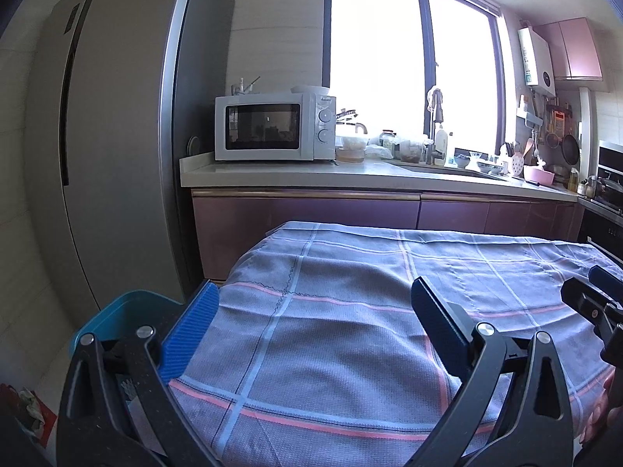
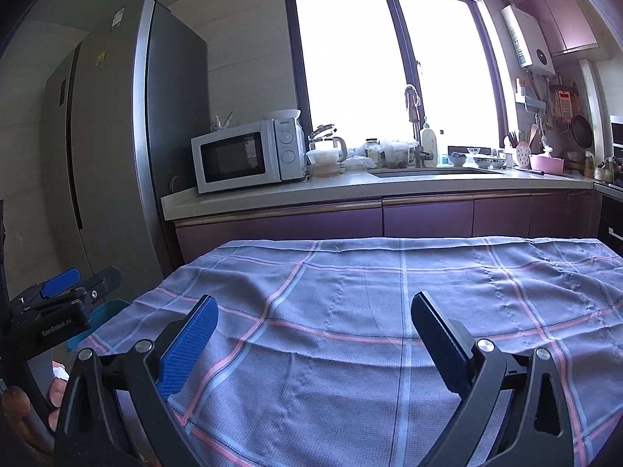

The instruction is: Collect trash

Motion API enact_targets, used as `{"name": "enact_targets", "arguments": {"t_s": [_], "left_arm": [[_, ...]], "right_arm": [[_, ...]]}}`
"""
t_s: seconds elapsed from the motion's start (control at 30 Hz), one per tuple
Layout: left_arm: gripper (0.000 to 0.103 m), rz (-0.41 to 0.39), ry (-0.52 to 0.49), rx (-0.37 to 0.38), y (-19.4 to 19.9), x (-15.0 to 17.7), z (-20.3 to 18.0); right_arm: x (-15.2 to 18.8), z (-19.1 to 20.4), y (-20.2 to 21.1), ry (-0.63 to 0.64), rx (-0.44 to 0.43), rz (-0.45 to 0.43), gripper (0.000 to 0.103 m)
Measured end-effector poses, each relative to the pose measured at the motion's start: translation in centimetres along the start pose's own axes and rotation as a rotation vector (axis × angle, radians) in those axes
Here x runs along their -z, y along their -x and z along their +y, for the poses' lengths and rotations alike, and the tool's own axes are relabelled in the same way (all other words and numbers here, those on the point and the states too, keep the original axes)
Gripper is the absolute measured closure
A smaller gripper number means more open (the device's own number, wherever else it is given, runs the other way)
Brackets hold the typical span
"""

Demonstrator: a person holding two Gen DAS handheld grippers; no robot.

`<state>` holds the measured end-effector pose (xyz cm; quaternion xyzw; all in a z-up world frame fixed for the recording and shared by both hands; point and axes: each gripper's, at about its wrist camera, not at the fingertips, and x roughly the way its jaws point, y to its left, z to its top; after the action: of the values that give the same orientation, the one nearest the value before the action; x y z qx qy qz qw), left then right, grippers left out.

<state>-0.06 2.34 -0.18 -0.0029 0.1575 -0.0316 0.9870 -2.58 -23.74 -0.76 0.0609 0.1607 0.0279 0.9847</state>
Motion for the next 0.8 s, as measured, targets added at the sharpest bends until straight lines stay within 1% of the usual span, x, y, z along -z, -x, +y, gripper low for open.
{"name": "enact_targets", "arguments": {"t_s": [0.8], "left_arm": [[0.006,-0.029,-0.007,-0.008,0.4,-0.3,-0.5]], "right_arm": [[-0.3,-1.2,0.6,-0.013,0.026,-0.007,0.007]]}}
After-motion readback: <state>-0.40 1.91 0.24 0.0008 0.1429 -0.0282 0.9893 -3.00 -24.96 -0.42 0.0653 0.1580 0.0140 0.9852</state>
